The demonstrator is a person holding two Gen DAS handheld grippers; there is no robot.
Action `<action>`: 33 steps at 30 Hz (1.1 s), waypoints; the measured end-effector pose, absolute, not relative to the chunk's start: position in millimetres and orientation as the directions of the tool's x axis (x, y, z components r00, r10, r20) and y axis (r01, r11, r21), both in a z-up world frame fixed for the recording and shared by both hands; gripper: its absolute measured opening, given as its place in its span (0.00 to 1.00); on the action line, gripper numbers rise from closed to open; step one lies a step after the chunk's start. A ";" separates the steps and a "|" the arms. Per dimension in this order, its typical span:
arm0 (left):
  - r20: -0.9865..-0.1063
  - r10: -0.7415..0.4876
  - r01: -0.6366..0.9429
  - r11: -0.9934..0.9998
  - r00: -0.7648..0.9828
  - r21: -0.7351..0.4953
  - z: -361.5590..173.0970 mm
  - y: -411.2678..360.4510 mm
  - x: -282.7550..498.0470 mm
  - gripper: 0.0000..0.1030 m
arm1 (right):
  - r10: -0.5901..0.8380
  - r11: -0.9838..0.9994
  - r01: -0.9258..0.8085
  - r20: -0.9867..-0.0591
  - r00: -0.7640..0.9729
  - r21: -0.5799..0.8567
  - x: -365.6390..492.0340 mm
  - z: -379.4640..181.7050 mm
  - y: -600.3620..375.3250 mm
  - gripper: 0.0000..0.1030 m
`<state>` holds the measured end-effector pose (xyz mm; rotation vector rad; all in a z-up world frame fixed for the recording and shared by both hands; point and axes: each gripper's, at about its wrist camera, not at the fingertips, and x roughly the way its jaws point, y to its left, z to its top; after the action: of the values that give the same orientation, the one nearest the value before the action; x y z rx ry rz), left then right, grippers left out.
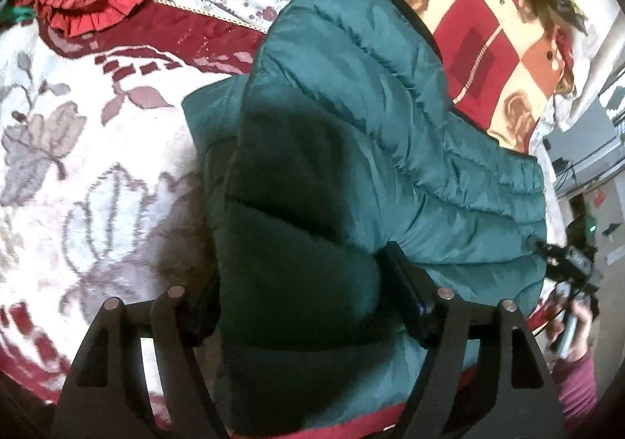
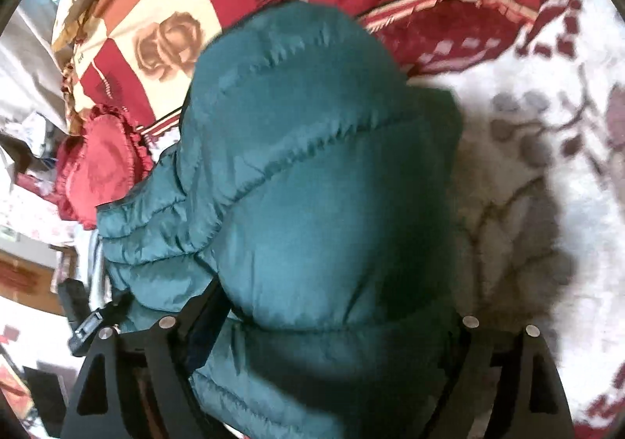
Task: Fold large clothes
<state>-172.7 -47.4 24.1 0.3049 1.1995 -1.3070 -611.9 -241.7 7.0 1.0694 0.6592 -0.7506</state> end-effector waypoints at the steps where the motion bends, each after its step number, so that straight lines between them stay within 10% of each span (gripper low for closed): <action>1: -0.810 -0.561 0.852 0.329 -0.171 -0.408 30.3 -44.1 -171.5 0.72 | -0.248 0.294 0.823 -0.793 0.556 0.486 -614.8 17.4 -239.8 0.82; 12: -0.730 -0.678 0.918 0.341 0.092 -0.202 112.8 -29.3 -195.0 0.72 | -0.439 0.494 0.827 -0.744 0.504 0.269 -589.2 112.6 -184.6 0.82; 33: -0.743 -0.614 0.875 0.478 0.268 -0.080 26.0 -131.5 -201.6 0.89 | -0.509 0.515 0.857 -0.792 0.337 0.034 -467.3 -13.3 -238.6 0.95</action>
<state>-201.6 -131.5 26.0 0.3822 0.7988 -1.0371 -467.3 -238.6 -13.3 0.4976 0.8125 -0.9391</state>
